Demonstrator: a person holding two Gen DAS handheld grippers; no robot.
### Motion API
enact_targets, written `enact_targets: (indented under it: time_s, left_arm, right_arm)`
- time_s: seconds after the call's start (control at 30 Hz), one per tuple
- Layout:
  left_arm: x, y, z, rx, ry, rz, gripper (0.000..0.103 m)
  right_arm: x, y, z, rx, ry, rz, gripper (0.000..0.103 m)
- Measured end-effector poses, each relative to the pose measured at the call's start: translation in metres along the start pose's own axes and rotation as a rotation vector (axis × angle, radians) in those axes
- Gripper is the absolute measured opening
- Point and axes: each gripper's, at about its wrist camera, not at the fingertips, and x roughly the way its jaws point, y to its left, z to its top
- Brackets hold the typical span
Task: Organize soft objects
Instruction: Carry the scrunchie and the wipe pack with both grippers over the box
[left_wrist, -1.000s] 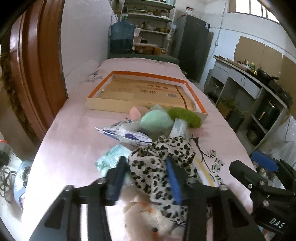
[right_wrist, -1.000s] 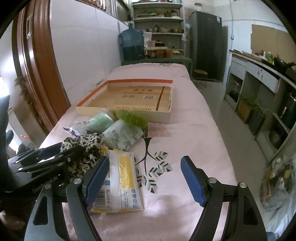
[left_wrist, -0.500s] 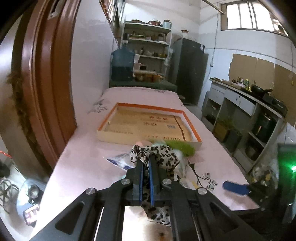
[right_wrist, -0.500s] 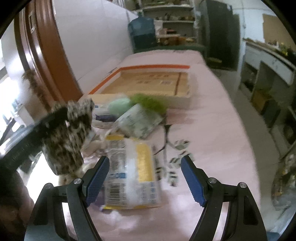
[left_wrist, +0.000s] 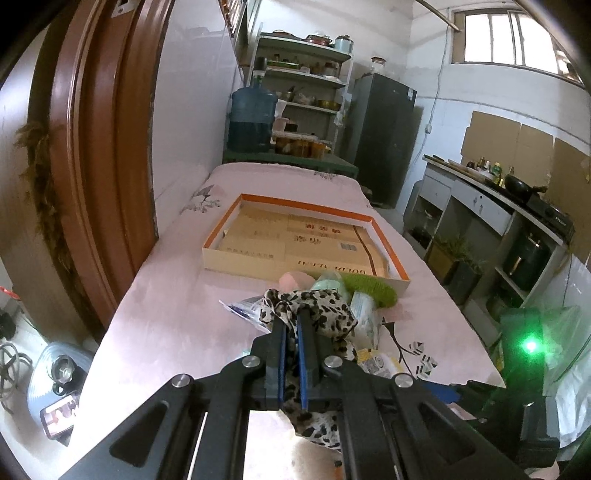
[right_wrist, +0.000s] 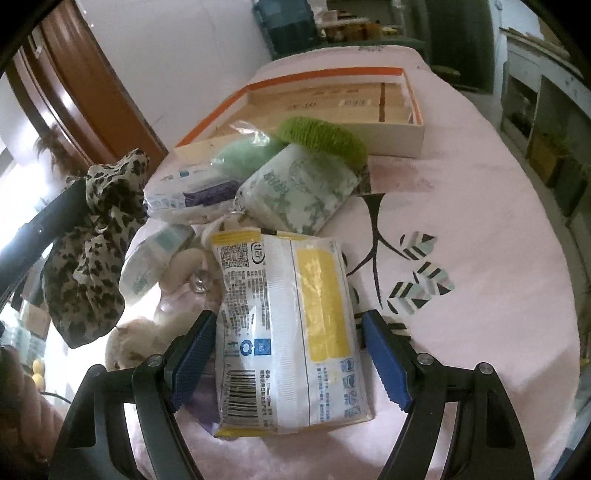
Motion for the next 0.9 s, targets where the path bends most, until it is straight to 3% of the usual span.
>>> enact_targets:
  time_s: [0.2, 0.37, 0.9]
  left_arm:
    - [0.007, 0.008, -0.001, -0.03, 0.029, -0.006, 0.005]
    - [0.01, 0.01, -0.001, -0.038, 0.043, -0.009, 0.005]
    - [0.013, 0.019, 0.018, -0.037, 0.043, -0.031, 0.005]
  right_arm:
    - [-0.005, 0.001, -0.001, -0.019, -0.014, -0.009, 0.059]
    - [-0.016, 0.001, -0.004, -0.025, -0.028, 0.006, 0.059]
    - [-0.054, 0.009, 0.015, -0.127, -0.133, -0.088, 0.059]
